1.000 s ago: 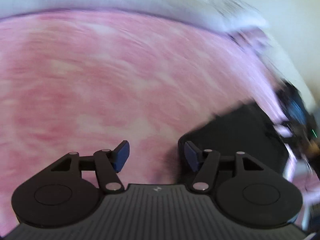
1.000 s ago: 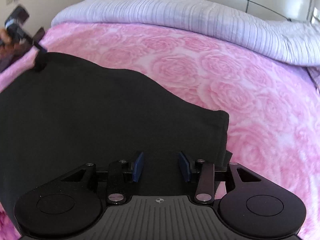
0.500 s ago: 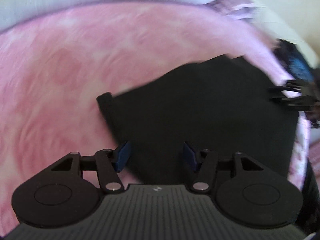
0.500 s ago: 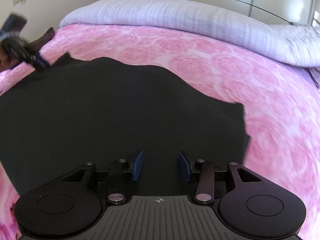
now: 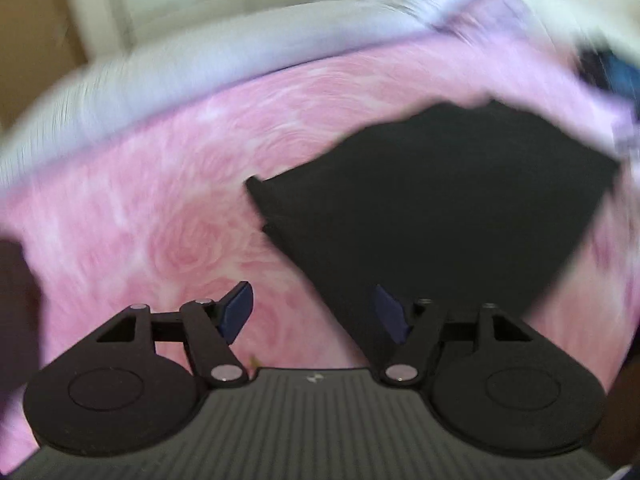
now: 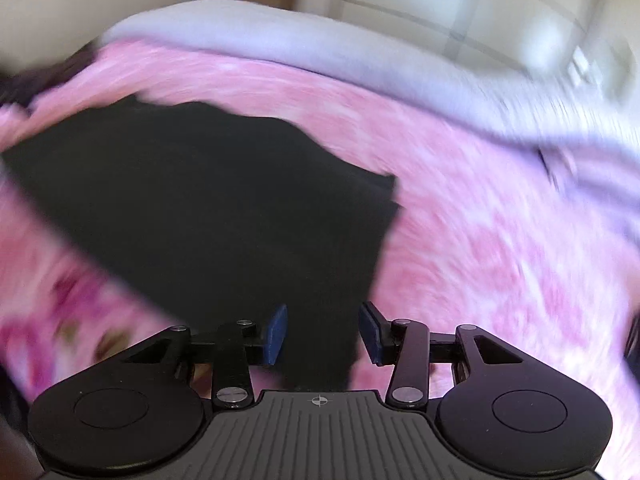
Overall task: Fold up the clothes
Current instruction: 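Grasp the folded sweater edge with both grippers and lift it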
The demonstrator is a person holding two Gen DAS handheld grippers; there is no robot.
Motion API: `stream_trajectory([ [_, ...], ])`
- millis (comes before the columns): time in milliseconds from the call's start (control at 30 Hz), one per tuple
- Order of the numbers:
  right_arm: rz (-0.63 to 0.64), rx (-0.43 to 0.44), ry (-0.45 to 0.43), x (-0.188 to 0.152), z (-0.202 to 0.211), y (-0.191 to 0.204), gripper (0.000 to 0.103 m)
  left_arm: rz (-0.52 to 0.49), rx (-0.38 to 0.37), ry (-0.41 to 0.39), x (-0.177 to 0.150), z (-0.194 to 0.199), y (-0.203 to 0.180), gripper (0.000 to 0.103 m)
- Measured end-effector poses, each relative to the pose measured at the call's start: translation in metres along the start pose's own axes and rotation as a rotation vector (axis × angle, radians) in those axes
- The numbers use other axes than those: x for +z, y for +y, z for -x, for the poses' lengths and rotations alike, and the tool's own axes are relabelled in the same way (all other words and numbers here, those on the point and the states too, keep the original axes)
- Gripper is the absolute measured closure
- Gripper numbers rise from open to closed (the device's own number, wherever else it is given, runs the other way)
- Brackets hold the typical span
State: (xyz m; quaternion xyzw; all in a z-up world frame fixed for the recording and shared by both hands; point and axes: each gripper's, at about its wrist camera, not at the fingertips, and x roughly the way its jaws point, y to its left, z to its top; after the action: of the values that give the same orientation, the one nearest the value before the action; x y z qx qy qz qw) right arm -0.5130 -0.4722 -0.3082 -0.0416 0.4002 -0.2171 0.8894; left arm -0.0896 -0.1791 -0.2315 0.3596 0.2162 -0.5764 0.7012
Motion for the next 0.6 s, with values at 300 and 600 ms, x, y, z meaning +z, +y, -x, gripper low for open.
stream_trajectory([
  [300, 0.551, -0.146, 0.0, -0.054, -0.006, 0.09, 0.059, -0.723, 0.259, -0.049, -0.054, -0.021, -0.133, 0.038],
  [600, 0.78, -0.325, 0.007, -0.05, -0.063, 0.093, 0.06, -0.855, 0.373, -0.001, -0.051, -0.067, -0.128, 0.079],
])
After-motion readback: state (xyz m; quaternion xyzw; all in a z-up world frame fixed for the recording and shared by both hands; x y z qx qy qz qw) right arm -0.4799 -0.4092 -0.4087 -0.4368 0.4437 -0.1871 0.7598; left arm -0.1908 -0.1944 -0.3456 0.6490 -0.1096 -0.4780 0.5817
